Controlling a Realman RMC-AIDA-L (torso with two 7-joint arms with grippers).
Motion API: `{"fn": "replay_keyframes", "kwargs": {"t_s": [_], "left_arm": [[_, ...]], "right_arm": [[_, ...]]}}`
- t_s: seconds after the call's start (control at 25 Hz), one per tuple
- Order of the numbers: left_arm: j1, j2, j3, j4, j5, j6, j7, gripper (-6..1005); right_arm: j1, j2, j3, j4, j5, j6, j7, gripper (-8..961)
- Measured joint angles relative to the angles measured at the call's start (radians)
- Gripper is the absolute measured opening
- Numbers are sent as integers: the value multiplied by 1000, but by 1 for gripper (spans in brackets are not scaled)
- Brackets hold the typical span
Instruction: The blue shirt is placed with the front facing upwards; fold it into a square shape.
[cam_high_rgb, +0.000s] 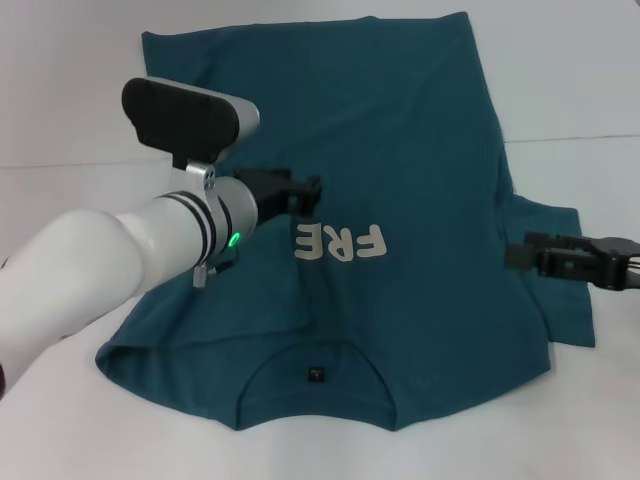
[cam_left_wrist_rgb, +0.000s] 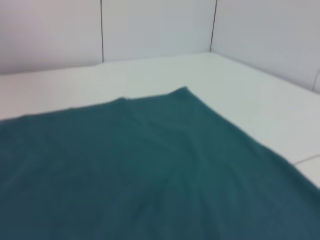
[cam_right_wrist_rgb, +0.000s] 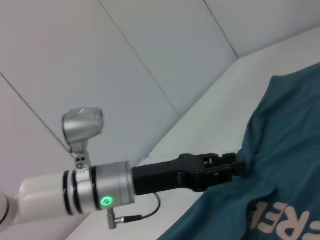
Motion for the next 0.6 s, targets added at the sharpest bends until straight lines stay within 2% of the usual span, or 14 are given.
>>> {"fn": "replay_keyframes", "kwargs": {"t_s": [0.16, 0.24, 0.36, 0.4, 0.48, 0.56, 0.6], "left_arm": [[41, 4, -14, 77, 6, 41, 18, 345], [81, 6, -57, 136, 5, 128, 72, 448], [151, 1, -174, 231, -21, 323, 210, 595], [151, 1, -174, 231, -21, 323, 210, 644], [228, 0, -299, 290, -183, 534, 416, 724], [251, 0, -392, 272, -321, 668, 570, 786], [257, 1, -466, 237, -408, 769, 677, 816]], "right_arm": [[-2, -17, 57, -1, 0, -23, -3, 915], [-3, -41, 80, -3, 1, -48, 18, 915], [-4, -84, 93, -11, 3, -79, 113, 915], [-6, -96, 97, -21, 4, -91, 147, 915], [-12, -109, 102, -52, 4, -109, 203, 915], [-23, -113, 104, -108, 3, -120, 257, 915], [-28, -112, 104, -132, 1, -125, 279, 915]]}}
